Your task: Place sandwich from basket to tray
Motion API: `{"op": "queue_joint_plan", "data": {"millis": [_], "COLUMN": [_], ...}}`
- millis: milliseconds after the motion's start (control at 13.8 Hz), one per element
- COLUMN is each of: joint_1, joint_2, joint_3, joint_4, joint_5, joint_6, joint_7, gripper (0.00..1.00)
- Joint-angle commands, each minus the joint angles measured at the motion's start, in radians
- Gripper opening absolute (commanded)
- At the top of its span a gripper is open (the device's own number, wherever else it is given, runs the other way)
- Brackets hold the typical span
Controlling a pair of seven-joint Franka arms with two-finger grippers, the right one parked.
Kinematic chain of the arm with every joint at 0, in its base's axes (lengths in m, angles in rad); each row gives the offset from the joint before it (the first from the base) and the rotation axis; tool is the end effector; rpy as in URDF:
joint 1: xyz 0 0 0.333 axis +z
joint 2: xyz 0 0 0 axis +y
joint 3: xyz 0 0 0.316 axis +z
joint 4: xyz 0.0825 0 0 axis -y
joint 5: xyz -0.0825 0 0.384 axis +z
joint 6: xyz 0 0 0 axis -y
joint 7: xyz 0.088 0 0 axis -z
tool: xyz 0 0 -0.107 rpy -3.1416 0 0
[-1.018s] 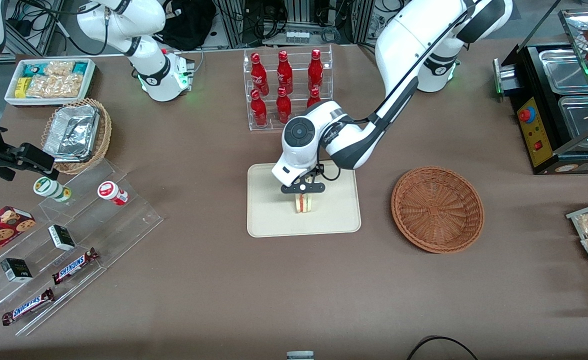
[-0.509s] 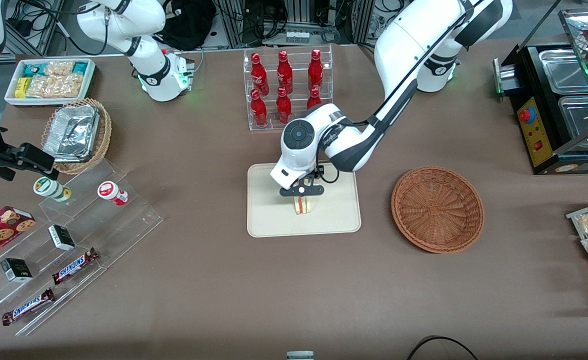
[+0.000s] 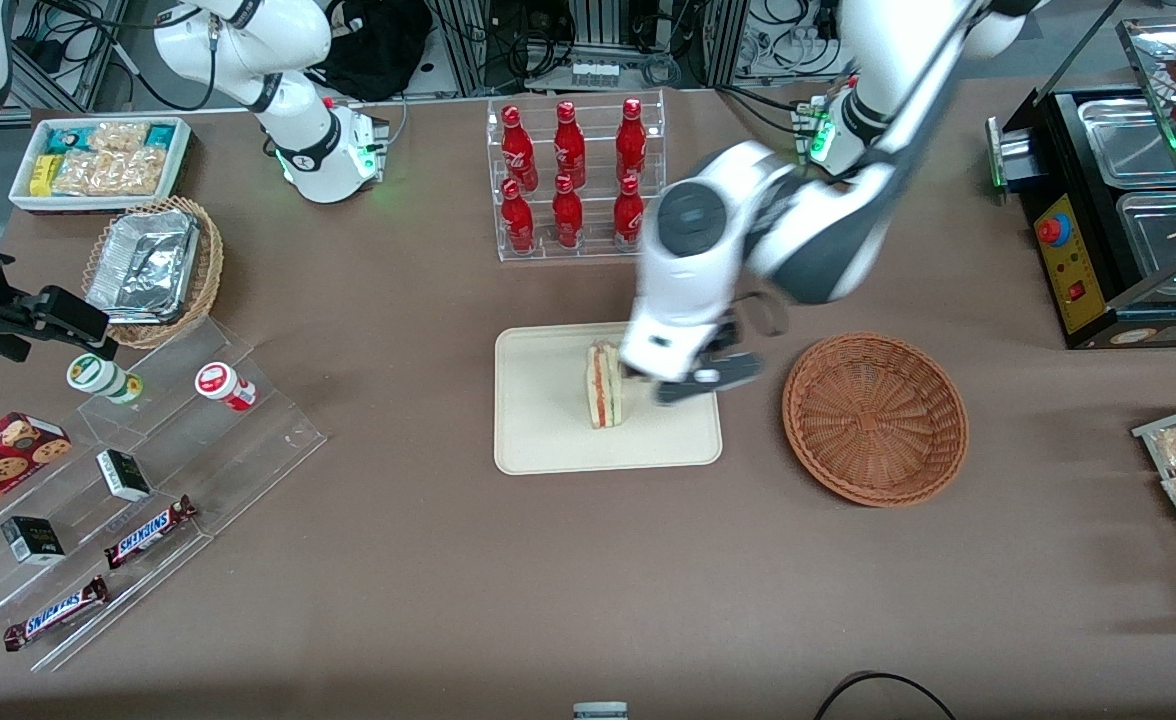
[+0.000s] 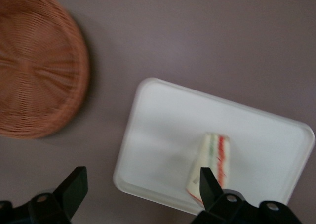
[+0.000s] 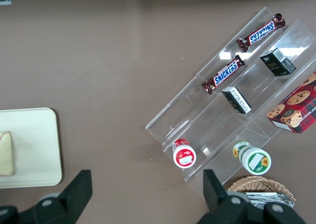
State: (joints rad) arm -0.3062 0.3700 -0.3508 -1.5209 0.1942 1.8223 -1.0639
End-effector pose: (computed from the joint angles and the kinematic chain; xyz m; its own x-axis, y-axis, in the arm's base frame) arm 0.5499 -0.3665 0.4547 0.9311 0.3635 0.0310 0.3648 -0.9285 -0.0698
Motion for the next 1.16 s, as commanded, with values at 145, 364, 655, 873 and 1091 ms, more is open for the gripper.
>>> {"op": "queue_joint_plan", "data": {"millis": [145,364,655,873,1091], "joint_1": [0.205,0.344,0.459,0.510,0.448], "joint_2": [-0.196,-0.275,-0.348,-0.448,-0.474], "joint_3": [-0.007,-0.005,-0.004,-0.002,0.136], "joint_4": [-0.033,-0.035,-0.051,-0.140,-0.154], "joint_5": [-0.036,-0.096,-0.101,-0.114,-0.121], "joint_6": [-0.188,-0.328,-0.443,-0.452,-0.468], "joint_7": [0.175,0.428,0.710,0.858,1.013], "gripper": [1.00,1.00,1.00,1.00,1.00]}}
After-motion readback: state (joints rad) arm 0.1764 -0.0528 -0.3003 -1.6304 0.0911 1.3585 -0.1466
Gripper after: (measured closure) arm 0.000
